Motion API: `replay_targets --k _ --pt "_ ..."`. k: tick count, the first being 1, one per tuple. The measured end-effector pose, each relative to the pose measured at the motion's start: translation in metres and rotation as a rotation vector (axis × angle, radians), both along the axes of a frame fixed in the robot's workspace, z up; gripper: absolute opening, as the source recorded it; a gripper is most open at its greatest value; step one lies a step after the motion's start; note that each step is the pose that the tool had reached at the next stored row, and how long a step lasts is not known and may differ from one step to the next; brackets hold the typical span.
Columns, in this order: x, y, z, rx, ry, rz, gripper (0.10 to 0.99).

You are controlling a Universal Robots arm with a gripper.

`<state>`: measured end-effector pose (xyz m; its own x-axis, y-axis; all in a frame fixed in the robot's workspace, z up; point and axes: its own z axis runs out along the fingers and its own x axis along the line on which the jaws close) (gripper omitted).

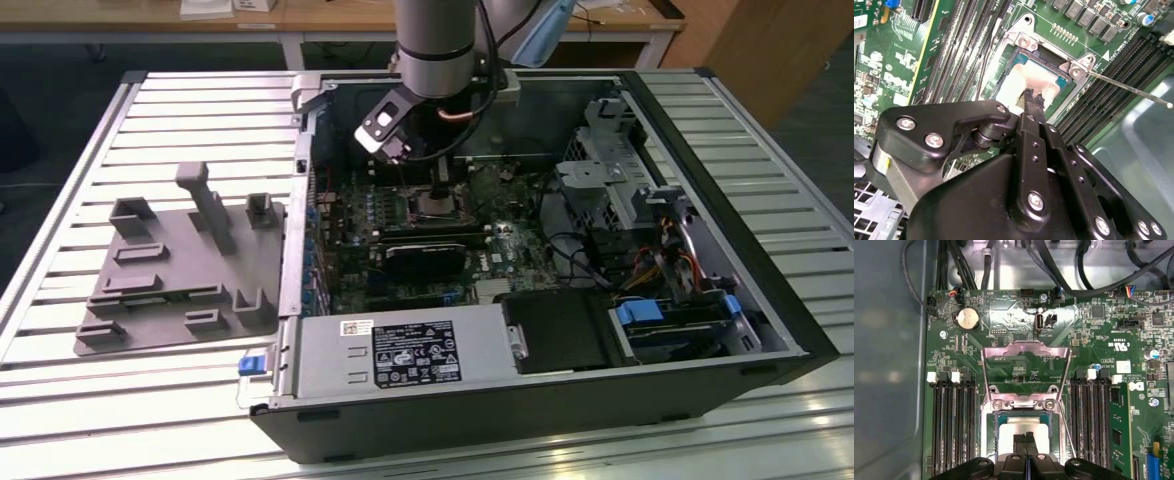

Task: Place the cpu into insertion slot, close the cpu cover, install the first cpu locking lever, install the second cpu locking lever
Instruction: 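Place the cpu into insertion slot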

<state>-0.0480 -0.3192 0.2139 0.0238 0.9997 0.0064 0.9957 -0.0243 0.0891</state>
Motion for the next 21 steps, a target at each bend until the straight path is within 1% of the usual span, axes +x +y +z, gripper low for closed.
replay_targets --k 9,12,14,21 --pt "0.0 0.0 0.0169 0.0 -0.0031 0.0 0.106" --pt "0.0 0.0 0.021 0.0 -0.0039 0.0 0.106" --pt "0.0 0.0 0.0222 0.0 -0.0043 0.0 0.106" --pt "0.0 0.0 0.0222 0.0 -0.0047 0.0 0.106"
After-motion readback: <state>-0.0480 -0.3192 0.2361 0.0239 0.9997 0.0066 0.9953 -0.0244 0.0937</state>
